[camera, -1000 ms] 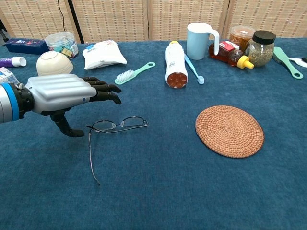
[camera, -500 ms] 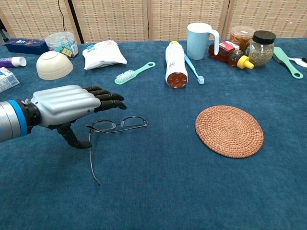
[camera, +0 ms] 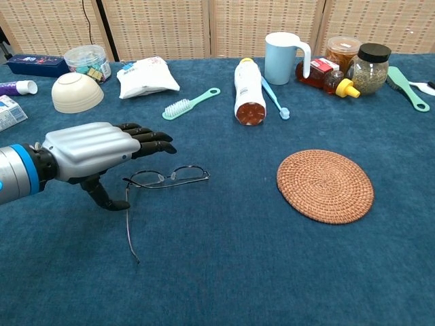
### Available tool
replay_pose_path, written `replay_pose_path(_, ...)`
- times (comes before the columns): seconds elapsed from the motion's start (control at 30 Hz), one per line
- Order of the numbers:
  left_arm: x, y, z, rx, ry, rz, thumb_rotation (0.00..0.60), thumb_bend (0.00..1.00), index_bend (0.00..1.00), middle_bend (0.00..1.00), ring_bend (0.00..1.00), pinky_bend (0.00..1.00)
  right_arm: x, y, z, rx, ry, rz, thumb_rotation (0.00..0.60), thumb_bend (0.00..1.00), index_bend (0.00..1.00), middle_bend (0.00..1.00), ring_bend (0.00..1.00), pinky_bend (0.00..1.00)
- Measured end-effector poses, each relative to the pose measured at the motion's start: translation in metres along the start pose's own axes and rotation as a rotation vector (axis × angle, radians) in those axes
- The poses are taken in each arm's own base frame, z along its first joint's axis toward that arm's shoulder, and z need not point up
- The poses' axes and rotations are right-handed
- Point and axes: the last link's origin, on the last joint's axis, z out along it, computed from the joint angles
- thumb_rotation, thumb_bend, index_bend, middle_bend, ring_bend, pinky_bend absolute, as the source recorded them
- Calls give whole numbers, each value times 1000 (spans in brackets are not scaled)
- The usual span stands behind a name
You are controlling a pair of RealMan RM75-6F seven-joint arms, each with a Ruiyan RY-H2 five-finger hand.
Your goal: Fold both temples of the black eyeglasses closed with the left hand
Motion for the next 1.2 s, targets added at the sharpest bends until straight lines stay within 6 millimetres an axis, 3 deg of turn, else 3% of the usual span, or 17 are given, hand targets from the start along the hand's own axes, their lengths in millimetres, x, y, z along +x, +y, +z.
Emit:
replay_pose_path(0.73, -7, 1, -1, -11, -35, 11, 559, 225, 91, 0, 0, 0, 0, 1, -1, -6, 0, -1, 600, 33, 184, 90, 213, 376)
replay_pose_path(1.2, -11, 2, 7, 3, -38, 13, 557, 226, 177, 0, 0, 0, 1, 3, -3, -14, 3, -1, 600, 33, 184, 90, 213, 384)
